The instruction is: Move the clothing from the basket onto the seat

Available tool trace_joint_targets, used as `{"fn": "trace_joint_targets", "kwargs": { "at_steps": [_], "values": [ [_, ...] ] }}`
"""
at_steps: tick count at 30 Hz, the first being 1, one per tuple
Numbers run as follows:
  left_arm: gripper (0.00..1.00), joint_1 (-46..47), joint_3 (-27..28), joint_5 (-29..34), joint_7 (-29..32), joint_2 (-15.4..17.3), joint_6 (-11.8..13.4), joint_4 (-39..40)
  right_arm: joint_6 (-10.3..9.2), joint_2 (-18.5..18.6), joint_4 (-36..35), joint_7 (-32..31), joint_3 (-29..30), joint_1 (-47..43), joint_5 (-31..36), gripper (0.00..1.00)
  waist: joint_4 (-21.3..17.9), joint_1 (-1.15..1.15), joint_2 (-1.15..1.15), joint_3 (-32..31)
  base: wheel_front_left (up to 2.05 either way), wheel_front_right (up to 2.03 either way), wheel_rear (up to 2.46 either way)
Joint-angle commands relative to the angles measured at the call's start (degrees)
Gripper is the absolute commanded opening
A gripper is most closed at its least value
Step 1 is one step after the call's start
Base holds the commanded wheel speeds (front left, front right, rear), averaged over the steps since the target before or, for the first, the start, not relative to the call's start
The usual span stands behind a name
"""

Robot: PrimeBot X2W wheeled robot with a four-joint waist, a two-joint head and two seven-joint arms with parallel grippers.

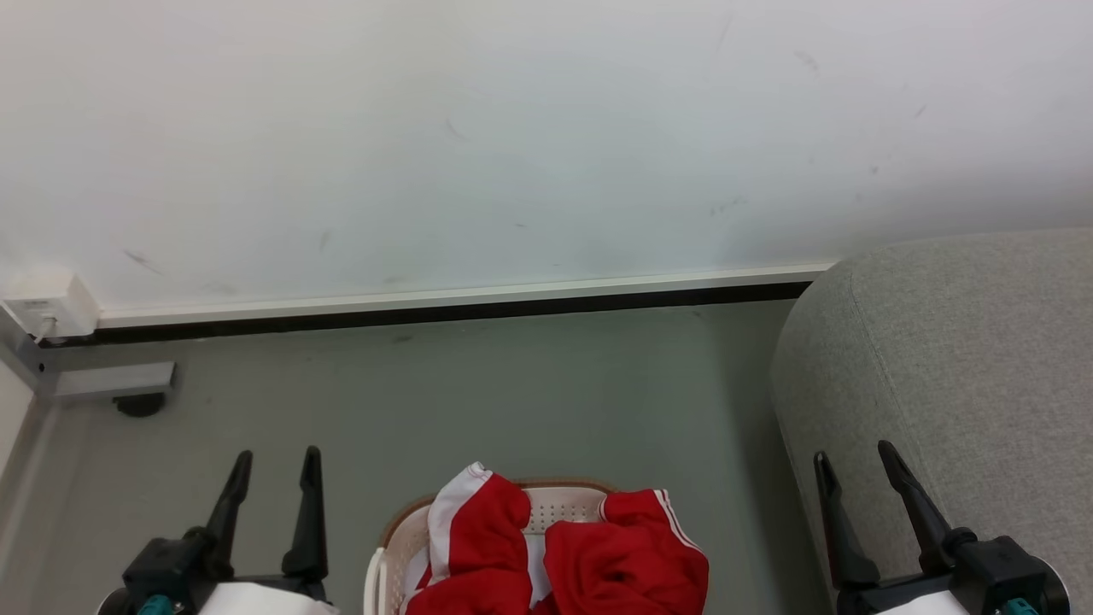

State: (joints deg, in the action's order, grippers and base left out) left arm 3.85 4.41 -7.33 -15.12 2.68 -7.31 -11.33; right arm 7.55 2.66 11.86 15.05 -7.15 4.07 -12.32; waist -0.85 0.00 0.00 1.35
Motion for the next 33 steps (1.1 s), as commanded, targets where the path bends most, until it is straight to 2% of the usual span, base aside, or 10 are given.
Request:
{"fn": "trace_joint_targets", "kwargs": {
  "at_steps": [1,33],
  "values": [
    [1.00,0.41,0.01,0.14,-0.06,0.39,-0.18,-0.32,-0.12,0.40,-0.11,0.20,0.00,-0.03,0.47,1.00,0.04,0.00,0.00,-0.02,0.00,0.00,0.00],
    [1.00,0.32,-0.45,-1.67,-0.05,0.38,-0.15,-0.69,-0.12,0.37,0.18,0.12,0.13,0.42,-0.72,1.00,-0.51,0.00,0.00,0.23,0.00,0.00,0.00]
  ]
}}
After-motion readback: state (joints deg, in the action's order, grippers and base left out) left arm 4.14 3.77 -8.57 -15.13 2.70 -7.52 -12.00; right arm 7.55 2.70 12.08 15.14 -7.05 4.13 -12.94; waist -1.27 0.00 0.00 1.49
